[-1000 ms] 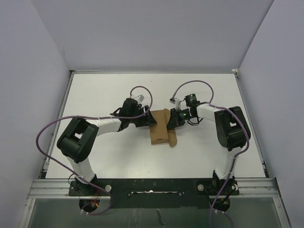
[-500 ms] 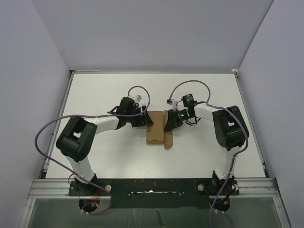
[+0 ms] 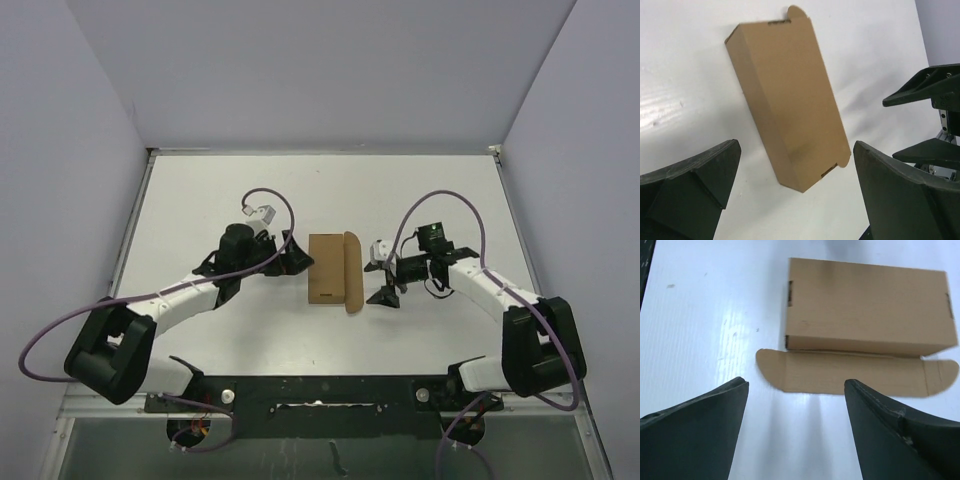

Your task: Fold the paper box

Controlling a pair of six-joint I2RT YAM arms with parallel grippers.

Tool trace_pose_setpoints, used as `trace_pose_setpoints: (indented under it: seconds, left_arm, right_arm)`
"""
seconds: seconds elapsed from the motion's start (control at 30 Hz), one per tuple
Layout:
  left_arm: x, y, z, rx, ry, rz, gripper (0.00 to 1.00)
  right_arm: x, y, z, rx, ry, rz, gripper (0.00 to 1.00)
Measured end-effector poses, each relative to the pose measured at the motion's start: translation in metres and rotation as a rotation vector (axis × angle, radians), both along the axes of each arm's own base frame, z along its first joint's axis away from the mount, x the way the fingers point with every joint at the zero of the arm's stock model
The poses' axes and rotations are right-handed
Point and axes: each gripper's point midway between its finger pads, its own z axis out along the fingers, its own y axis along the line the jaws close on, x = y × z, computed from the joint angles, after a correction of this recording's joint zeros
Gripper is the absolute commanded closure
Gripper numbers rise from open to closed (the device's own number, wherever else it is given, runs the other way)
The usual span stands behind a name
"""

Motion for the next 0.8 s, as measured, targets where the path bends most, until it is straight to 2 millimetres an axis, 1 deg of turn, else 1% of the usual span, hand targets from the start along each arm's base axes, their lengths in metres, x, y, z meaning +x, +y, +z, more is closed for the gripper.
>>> trace_pose_setpoints:
  seconds: [0.07,0.13,0.23,0.33,0.37,0.43,0.47,0.53,0.63,0.8]
  left_arm:
    - [-0.008,0.003,-0.011,-0.005,0.013,0.001,0.03]
    - [-0.015,0.005,-0.02,-0.005,0.036,0.004,0.04]
    - [-0.018,0.001,-0.023,-0.016,0.039,0.0,0.05]
    - [-0.016,-0.006,-0.021,-0.033,0.023,-0.011,0.06]
    - [-0.016,-0.008,-0.024,-0.033,0.026,-0.013,0.08]
    - [-0.016,-0.01,-0.031,-0.022,0.04,-0.014,0.14]
    - [-0.016,-0.011,-0.037,-0.014,0.052,-0.016,0.15]
    - [-0.015,-0.012,-0.045,0.001,0.07,-0.013,0.17]
    - [-0.011,-0.014,-0.05,0.014,0.081,-0.011,0.17]
    - [-0.002,-0.019,-0.053,0.028,0.085,-0.012,0.18]
  right_arm:
    - [-0.013,0.0,-0.008,-0.005,-0.073,0.097,0.2]
    - [-0.018,0.002,-0.016,-0.019,-0.149,0.181,0.21]
    - [-0.023,0.006,-0.024,-0.042,-0.245,0.266,0.26]
    - [-0.03,0.012,-0.031,-0.075,-0.316,0.343,0.3]
    - [-0.031,0.014,-0.032,-0.085,-0.331,0.36,0.3]
    - [-0.033,0.018,-0.039,-0.109,-0.353,0.4,0.32]
    - [-0.034,0.019,-0.043,-0.119,-0.354,0.412,0.33]
    - [-0.037,0.021,-0.052,-0.146,-0.354,0.439,0.36]
    - [-0.039,0.022,-0.064,-0.189,-0.353,0.465,0.41]
    - [-0.038,0.025,-0.073,-0.242,-0.381,0.484,0.52]
